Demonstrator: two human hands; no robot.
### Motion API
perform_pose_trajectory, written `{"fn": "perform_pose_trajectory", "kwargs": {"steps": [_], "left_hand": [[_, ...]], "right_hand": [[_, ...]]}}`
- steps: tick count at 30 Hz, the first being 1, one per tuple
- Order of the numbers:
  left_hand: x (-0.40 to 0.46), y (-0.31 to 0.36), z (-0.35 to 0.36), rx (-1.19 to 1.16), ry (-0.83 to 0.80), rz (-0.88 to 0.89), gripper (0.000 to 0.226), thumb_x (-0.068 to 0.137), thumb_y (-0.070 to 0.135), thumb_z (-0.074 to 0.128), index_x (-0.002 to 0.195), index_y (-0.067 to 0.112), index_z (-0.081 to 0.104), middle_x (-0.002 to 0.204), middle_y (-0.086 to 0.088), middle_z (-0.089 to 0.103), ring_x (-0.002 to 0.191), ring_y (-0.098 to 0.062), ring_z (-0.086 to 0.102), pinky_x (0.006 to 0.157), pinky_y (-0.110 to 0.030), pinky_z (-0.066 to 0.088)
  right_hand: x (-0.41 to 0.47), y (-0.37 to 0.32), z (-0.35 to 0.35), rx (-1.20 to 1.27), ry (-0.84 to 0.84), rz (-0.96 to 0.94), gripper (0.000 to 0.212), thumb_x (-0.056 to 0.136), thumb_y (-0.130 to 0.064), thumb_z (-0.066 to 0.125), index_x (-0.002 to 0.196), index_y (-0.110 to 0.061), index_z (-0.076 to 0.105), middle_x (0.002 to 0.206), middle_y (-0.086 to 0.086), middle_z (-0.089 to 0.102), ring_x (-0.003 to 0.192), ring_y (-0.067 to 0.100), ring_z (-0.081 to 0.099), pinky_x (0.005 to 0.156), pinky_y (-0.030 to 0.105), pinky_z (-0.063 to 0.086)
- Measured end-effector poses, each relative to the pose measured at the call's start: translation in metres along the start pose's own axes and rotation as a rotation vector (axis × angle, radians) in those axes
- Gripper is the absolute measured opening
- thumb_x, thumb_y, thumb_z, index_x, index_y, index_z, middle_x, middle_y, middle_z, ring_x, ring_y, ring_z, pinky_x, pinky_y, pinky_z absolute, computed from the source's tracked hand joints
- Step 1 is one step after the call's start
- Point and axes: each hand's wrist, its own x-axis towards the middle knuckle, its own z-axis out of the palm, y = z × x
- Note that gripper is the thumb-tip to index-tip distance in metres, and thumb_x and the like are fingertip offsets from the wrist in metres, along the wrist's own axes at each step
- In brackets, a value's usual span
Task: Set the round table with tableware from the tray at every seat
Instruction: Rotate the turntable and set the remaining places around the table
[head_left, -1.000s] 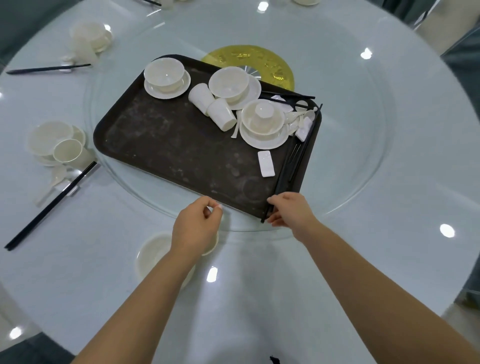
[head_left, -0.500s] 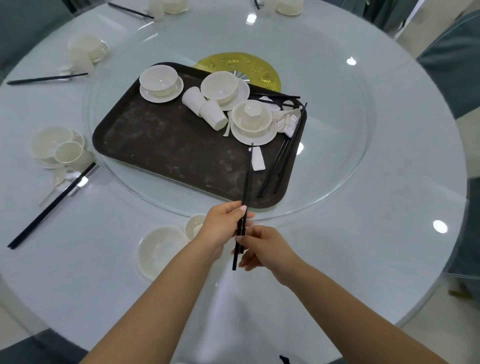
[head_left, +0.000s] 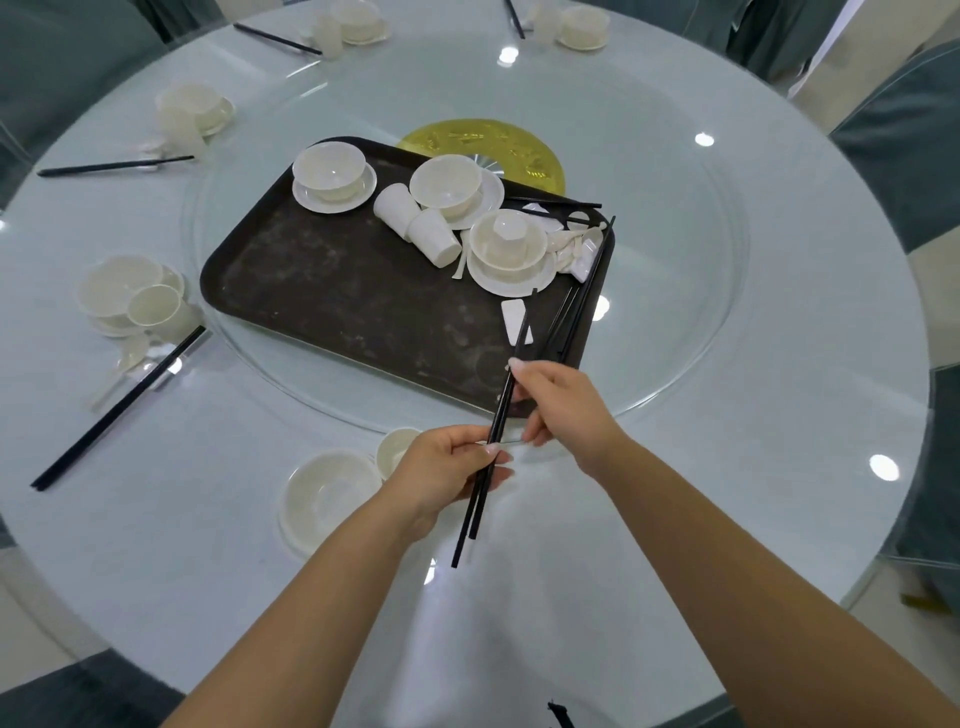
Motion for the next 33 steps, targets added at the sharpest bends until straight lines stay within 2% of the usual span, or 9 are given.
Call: {"fn": "perform_pose_trajectory", "kwargs": {"steps": [8,15,19,22,25,28,30,32,33], "left_hand": [[-0.006,0.001,-0.001,0.023,-0.009,0.034,0.017,0.094,0.009,0.062,0.103,0.019,0.071,0.090,-0.010,0.076,0.080,-0.023,0.075,0.067,-0.024,0.059],[-0.004,0.001,0.001,0.078,0.009,0.048,0.017,0.094,0.014,0.061,0.102,0.025,0.072,0.087,-0.006,0.076,0.079,-0.021,0.074,0.061,-0.021,0.056],[0.001,0.003,0.004,0.081,-0.008,0.061,0.016,0.095,0.016,0.062,0.104,0.025,0.071,0.089,-0.005,0.076,0.078,-0.015,0.074,0.062,-0.017,0.055],[0.008,0.002,0.006,0.169,0.018,0.090,0.020,0.094,0.022,0.062,0.114,0.021,0.067,0.095,-0.001,0.074,0.084,-0.010,0.071,0.079,-0.021,0.057],[0.014,0.001,0.003,0.213,0.078,0.087,0.019,0.095,0.027,0.060,0.113,0.025,0.066,0.099,0.005,0.072,0.091,-0.009,0.070,0.091,-0.028,0.054],[0.019,0.000,-0.003,0.202,0.136,0.075,0.010,0.097,0.028,0.057,0.100,0.028,0.066,0.095,0.006,0.071,0.084,-0.008,0.070,0.075,-0.018,0.055],[0.022,0.000,-0.008,0.187,0.160,0.063,0.011,0.097,0.028,0.057,0.098,0.028,0.067,0.093,0.007,0.071,0.078,-0.006,0.070,0.064,-0.011,0.052],[0.024,-0.001,-0.013,0.183,0.176,0.043,0.014,0.097,0.028,0.055,0.103,0.026,0.068,0.094,0.005,0.071,0.078,-0.007,0.070,0.063,-0.010,0.052],[0.026,-0.001,-0.015,0.186,0.181,0.035,0.016,0.098,0.028,0.054,0.106,0.024,0.068,0.095,0.004,0.071,0.080,-0.009,0.070,0.065,-0.011,0.052]], "right_hand": [[0.000,0.003,0.011,0.125,0.007,0.007,0.017,0.094,-0.027,0.063,0.101,-0.013,0.068,0.075,-0.003,0.074,0.054,0.014,0.066,0.055,0.022,0.055],[-0.002,0.013,0.014,0.025,-0.051,0.010,0.019,0.093,-0.025,0.065,0.097,-0.008,0.069,0.086,0.013,0.072,0.062,0.015,0.064,0.060,0.023,0.054],[0.009,0.012,0.011,0.015,0.081,-0.073,0.021,0.097,-0.023,0.055,0.089,-0.004,0.062,0.073,0.006,0.072,0.065,0.007,0.068,0.062,0.016,0.052],[0.031,0.008,0.005,0.113,0.220,-0.076,0.016,0.101,-0.022,0.046,0.089,-0.013,0.051,0.060,0.002,0.065,0.061,0.015,0.067,0.062,0.027,0.056],[0.058,0.008,-0.005,0.078,0.314,-0.044,0.016,0.102,-0.025,0.041,0.092,-0.014,0.047,0.065,0.004,0.053,0.054,0.018,0.057,0.055,0.029,0.053],[0.085,0.012,-0.013,-0.094,0.378,0.001,0.016,0.097,-0.027,0.047,0.085,-0.017,0.049,0.073,0.001,0.050,0.066,0.017,0.049,0.061,0.029,0.043],[0.099,0.016,-0.015,-0.224,0.358,0.034,0.014,0.092,-0.024,0.054,0.089,-0.010,0.056,0.080,0.005,0.056,0.073,0.020,0.053,0.067,0.034,0.046],[0.110,0.019,-0.013,-0.332,0.335,0.040,0.018,0.089,-0.021,0.060,0.093,-0.004,0.058,0.084,0.009,0.060,0.078,0.023,0.056,0.070,0.035,0.048],[0.115,0.019,-0.011,-0.365,0.331,0.035,0.019,0.087,-0.022,0.063,0.092,-0.005,0.057,0.082,0.007,0.059,0.078,0.023,0.056,0.066,0.031,0.046]]}}
